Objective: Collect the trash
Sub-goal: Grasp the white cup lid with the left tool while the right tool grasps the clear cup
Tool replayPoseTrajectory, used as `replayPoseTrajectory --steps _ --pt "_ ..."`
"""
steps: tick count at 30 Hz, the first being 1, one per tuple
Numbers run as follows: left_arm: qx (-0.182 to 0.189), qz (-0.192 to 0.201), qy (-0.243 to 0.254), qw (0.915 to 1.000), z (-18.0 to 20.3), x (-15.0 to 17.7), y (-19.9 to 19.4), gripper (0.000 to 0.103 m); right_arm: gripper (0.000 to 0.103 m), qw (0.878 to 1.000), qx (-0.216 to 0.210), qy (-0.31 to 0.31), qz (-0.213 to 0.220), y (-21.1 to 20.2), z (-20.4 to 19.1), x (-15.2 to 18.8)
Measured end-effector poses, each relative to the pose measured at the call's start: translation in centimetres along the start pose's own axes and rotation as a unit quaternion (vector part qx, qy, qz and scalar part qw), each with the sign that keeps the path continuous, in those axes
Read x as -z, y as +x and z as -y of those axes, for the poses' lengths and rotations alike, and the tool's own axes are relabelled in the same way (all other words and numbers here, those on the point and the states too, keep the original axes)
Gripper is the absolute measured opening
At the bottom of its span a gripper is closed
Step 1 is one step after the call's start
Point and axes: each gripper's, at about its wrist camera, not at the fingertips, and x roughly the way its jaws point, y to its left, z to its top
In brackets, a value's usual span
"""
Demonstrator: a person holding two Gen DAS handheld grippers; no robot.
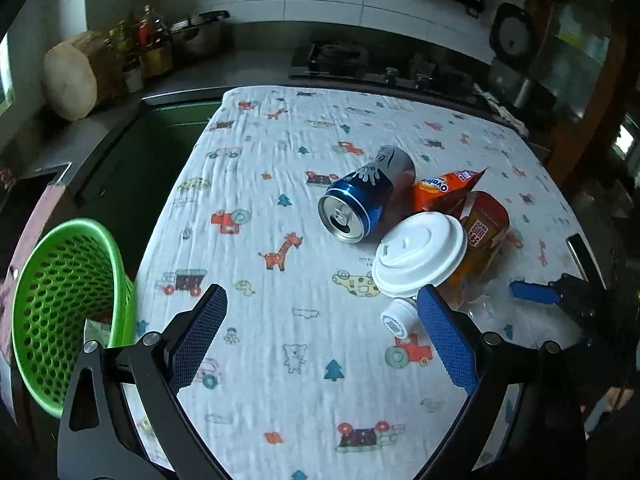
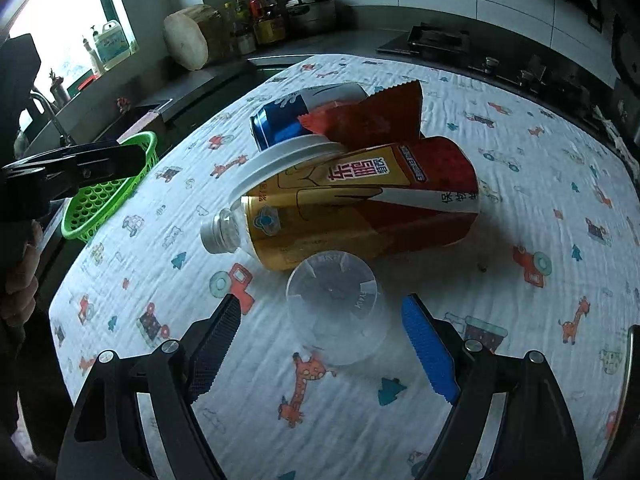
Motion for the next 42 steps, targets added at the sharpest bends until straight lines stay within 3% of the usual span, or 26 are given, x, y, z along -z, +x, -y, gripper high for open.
replayPoseTrajectory --steps 5,9,19,26,31,38,42 --pt "-0.05 0.022 -0.028 0.9981 0.3 0.6 -1.8 0.095 0.08 1.0 0.0 0.007 -0.002 0.3 0.8 0.3" --pt "-0.052 0.033 -0.022 0.9978 0.8 -0.1 -2.7 0.095 0.079 1.0 0.003 0.013 -0.002 0.4 1.3 0.5" --pt "0.051 -0.024 -0.041 0.9976 1.4 -2.1 1.4 0.095 0.075 1.0 -0.001 0.008 0.003 0.6 1.2 0.2" --pt "0.103 -0.057 -0.054 0.9916 3.1 -2.8 4.9 0.095 0.059 1.0 0.007 -0.015 -0.002 1.2 0.7 0.2" --pt "0.115 -0.079 -0.062 0.9883 3.6 -3.0 7.2 0.095 0.056 1.0 -0.001 -0.013 -0.002 1.2 1.0 0.4" --pt "0.159 -0.087 -0.077 0.9803 3.7 -3.3 8.6 0.095 0.056 1.0 -0.005 -0.016 -0.002 1.2 1.0 0.4" --pt "0.157 -0.096 -0.079 0.9798 3.8 -3.4 9.6 0.094 0.056 1.0 -0.007 -0.017 -0.002 1.3 0.9 0.4"
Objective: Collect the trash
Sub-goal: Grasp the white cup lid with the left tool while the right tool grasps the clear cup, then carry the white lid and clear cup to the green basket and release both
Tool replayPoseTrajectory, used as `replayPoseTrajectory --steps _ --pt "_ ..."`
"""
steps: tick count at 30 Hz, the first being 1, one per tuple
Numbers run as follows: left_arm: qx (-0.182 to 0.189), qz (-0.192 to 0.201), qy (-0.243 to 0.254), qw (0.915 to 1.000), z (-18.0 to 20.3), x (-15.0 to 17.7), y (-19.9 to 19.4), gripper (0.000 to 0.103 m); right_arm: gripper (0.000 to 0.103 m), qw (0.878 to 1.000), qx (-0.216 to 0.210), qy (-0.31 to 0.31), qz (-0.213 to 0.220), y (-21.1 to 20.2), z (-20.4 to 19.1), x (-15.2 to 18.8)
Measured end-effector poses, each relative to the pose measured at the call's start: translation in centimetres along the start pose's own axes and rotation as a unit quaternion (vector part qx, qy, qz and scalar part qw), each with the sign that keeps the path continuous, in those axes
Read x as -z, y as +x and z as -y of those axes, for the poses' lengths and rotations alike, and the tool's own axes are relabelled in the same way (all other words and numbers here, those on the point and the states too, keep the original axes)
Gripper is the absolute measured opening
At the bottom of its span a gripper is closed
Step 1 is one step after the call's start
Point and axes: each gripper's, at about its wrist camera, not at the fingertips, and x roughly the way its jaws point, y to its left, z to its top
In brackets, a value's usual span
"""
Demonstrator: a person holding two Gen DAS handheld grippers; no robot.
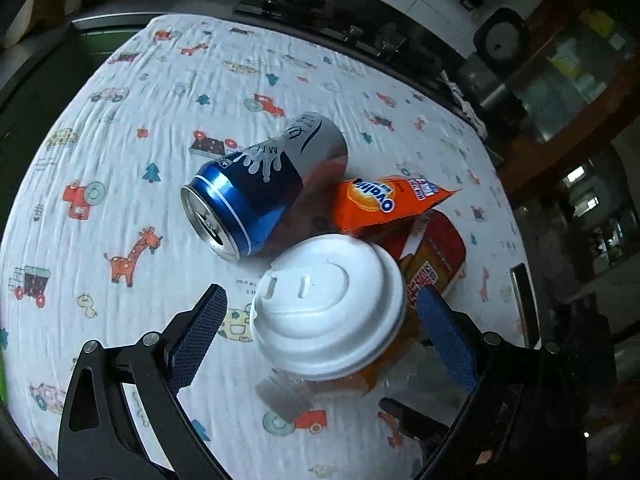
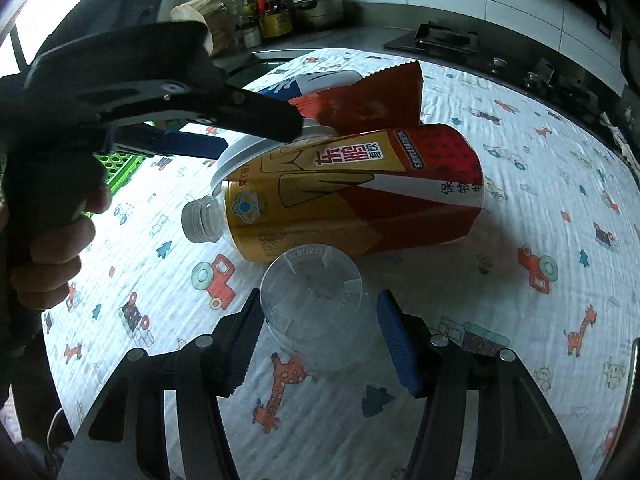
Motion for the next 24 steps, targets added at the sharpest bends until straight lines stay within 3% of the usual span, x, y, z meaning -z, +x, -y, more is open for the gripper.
replayPoseTrajectory --steps 4,8,16,24 --pt "0.025 -0.008 -0.016 0.9995 -0.8 -0.1 0.8 0.093 0.056 1.0 -0.002 0.0 0.001 0.0 0.1 0.0" --pt "0.051 -0.013 -0.017 0.9985 -1.0 0.2 1.2 0.084 0.056 1.0 -0.003 0.0 0.001 -0.1 0.1 0.1" --pt "0.047 0.007 0.001 0.9989 -0.6 0.7 0.5 0.082 0.056 1.0 -0.002 -0.001 0.004 -0.5 -0.3 0.2" --pt "0.031 0.032 0.011 0.9989 -1.4 1.4 -2.8 0.081 0.056 1.0 -0.005 -0.008 0.014 -1.9 -1.9 0.0"
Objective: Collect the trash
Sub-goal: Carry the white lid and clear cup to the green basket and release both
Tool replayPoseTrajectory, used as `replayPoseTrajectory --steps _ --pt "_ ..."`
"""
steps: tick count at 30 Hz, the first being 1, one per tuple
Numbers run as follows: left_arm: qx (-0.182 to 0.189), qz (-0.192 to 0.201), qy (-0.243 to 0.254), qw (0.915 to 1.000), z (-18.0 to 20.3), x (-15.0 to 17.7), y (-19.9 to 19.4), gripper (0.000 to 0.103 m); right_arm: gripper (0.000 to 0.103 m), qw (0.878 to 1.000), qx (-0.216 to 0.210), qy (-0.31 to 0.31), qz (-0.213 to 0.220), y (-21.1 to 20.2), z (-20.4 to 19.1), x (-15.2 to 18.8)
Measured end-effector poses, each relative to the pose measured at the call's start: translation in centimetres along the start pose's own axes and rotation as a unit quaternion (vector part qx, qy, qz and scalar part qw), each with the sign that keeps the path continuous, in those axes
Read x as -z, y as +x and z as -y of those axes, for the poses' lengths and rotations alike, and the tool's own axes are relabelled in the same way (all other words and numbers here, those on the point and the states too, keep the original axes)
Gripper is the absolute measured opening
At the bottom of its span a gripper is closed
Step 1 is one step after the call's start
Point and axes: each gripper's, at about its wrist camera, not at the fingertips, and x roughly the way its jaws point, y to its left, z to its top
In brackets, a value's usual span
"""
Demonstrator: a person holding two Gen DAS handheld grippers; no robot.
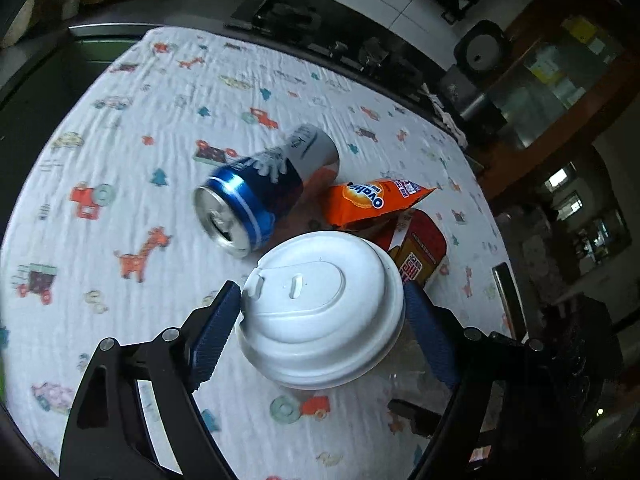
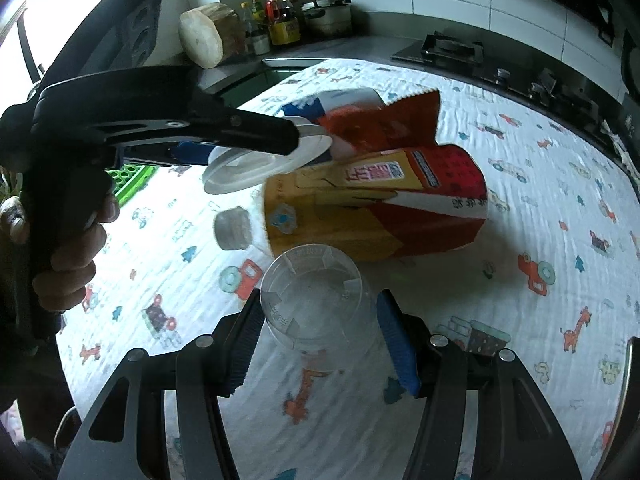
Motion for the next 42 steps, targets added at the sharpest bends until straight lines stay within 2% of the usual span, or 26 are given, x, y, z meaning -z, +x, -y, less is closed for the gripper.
replayPoseTrajectory --steps 8,14,19,26,32,42 --pt "-0.031 0.038 -0.003 0.9988 -2.3 0.7 -5.2 0.081 0.056 1.0 -0.01 -0.014 0.01 -1.0 -2.7 -1.2" --pt "-0.066 0.071 -0.023 0.995 -5.3 1.4 -9.5 0.081 0.056 0.999 -0.024 -0.029 0.016 -1.2 -5.5 -2.3" --pt "-0.104 0.098 -0.043 0.9887 -8.9 2.3 -13.3 0.081 0.056 0.998 -0.036 -0.05 0.017 -0.8 -8.3 -3.5" --pt "-0.161 0.122 -0.09 0.9752 -15.6 3.7 -17.8 0.081 0.056 0.996 -0.052 -0.073 0.014 0.5 -12.3 -5.3" --pt "-0.195 0.121 -0.125 0.9652 -20.7 4.8 -19.7 0.081 0.056 0.994 -0.062 -0.088 0.006 2.0 -15.3 -6.6" --pt "-0.203 0.102 -0.19 0.9552 -27.2 6.5 -20.1 0.084 0.056 0.992 -0.084 -0.099 -0.003 4.8 -19.4 -9.6"
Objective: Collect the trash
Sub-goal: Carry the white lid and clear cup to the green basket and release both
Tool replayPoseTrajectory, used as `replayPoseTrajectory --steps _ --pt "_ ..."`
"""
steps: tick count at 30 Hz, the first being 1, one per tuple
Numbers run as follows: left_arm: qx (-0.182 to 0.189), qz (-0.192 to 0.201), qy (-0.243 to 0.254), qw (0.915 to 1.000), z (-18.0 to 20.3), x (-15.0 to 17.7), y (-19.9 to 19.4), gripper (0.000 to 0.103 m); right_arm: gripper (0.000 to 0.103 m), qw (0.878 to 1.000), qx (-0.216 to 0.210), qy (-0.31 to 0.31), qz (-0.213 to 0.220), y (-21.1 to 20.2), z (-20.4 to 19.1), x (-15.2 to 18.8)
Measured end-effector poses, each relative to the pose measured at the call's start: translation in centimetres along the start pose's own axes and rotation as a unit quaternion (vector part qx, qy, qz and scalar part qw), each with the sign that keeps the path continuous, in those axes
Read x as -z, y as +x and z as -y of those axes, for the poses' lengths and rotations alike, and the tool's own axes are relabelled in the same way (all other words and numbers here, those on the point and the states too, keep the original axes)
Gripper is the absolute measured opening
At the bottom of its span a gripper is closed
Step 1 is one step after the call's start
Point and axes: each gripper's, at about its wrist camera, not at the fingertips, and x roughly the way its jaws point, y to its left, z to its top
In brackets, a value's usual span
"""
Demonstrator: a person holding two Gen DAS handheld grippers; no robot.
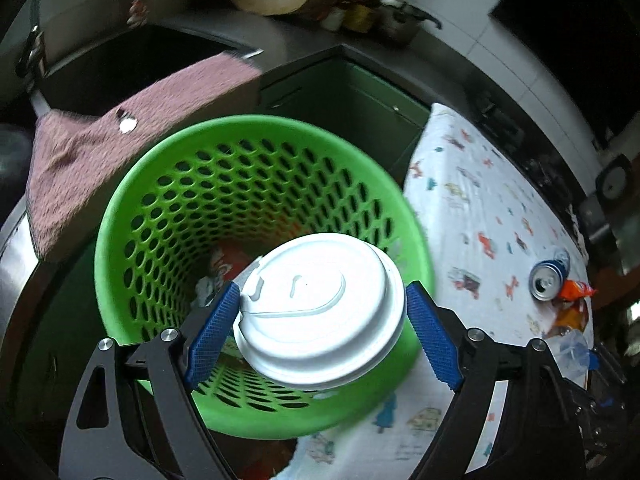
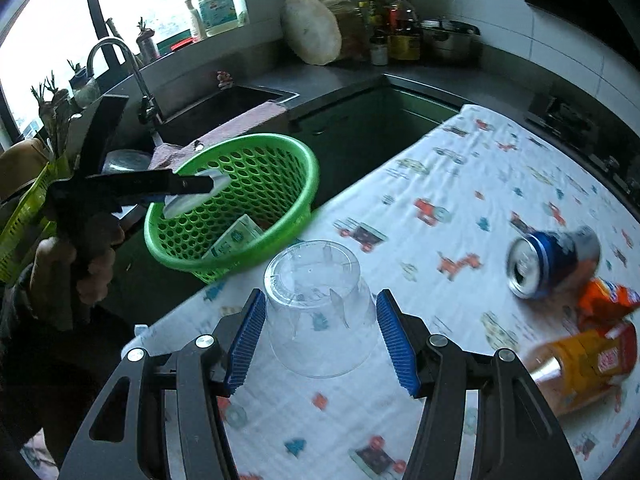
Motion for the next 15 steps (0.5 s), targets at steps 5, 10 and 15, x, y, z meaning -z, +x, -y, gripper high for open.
replayPoseTrajectory --steps 5,10,15 --pt "0.001 -0.008 -0.019 0.9998 -1.7 0.2 0.3 0.085 0.056 1.0 -0.012 -0.01 -0.007 2.0 -1.6 -1.6" --pt "0.004 -0.007 -0.033 0.9994 -3.1 0.2 -0.1 0.086 0.056 1.0 -0.027 -0.013 -0.009 3.6 -2.7 -2.8" --pt "0.008 0.007 -0.045 0.9989 -4.1 0.3 -1.6 0.088 0.056 0.999 -0.04 -0.018 -0.009 5.2 -4.1 -4.2"
